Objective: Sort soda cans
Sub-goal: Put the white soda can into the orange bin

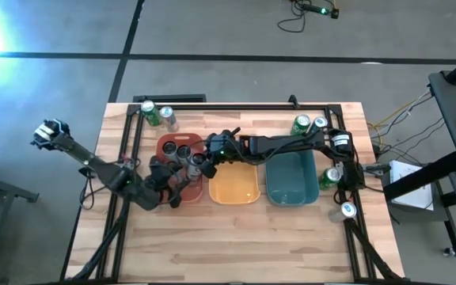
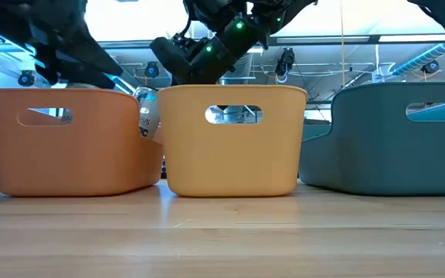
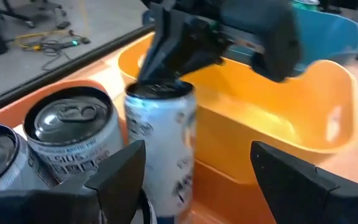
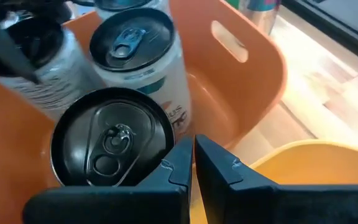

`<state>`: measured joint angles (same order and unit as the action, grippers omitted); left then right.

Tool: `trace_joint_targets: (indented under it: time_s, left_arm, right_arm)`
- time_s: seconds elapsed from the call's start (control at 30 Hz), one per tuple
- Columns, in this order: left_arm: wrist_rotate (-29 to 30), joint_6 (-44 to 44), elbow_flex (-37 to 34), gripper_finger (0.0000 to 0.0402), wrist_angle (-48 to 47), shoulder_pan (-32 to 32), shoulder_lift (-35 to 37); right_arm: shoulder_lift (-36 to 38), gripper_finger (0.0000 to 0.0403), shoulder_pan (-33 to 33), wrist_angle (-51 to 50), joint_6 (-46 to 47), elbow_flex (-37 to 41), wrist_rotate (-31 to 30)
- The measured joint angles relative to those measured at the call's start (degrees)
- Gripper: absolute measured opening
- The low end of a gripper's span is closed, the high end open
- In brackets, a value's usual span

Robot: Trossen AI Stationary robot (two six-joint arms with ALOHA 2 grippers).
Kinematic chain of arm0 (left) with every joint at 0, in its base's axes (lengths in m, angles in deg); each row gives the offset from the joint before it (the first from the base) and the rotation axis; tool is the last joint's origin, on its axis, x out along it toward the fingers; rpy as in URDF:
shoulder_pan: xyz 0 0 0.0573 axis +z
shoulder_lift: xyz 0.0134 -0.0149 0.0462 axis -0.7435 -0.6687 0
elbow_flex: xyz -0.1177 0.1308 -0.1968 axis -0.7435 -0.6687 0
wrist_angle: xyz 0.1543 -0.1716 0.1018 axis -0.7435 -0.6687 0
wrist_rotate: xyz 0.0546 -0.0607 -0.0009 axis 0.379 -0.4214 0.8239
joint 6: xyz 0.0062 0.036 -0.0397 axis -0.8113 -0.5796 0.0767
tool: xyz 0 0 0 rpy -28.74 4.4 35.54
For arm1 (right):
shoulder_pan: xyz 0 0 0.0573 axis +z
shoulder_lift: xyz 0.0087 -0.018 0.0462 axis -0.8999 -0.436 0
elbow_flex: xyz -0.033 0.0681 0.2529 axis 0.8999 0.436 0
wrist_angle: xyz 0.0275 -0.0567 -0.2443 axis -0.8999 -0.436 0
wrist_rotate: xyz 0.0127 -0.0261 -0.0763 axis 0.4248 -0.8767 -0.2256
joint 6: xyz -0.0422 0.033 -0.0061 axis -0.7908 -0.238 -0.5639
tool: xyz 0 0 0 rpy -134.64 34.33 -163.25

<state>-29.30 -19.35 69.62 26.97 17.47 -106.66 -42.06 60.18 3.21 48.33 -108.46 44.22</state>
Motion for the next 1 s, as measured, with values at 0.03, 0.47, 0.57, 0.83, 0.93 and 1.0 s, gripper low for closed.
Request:
trace_joint_targets:
  time_s: [0.03, 0.47, 0.57, 0.83, 0.93, 1.0]
  left_arm:
    - [0.32, 0.18, 0.05, 0.0276, 0.2, 0.26, -0.57]
    - [-1.02, 0.07, 6.75, 0.0276, -10.87, 0.76, -5.56]
    - [-1.36, 0.29, 8.27, 0.0273, -12.76, 0.77, -6.63]
    - [-2.8, 0.58, 10.8, 0.0261, -15.44, 0.73, -7.89]
    - [-3.41, 0.97, 11.65, 0.0258, -17.18, 0.69, -7.35]
    - [-3.37, 0.97, 12.91, 0.0258, -18.48, 0.67, -6.82]
  right_arm:
    - [0.0, 0.0012, 0.13, 0.05, -0.01, 0.0, 0.19]
    - [0.02, 0.0012, 1.67, 1.43, 3.0, 0.02, 1.88]
    - [0.04, 0.0012, 2.29, 2.95, 3.49, 0.0, 1.91]
    - [0.64, 0.0012, 3.0, 3.7, 3.1, 0.0, 1.96]
    - [2.88, 0.0012, 3.0, 3.63, 2.03, 0.0, 1.9]
    - [5.52, 0.0012, 3.1, 3.38, 1.04, 0.0, 1.74]
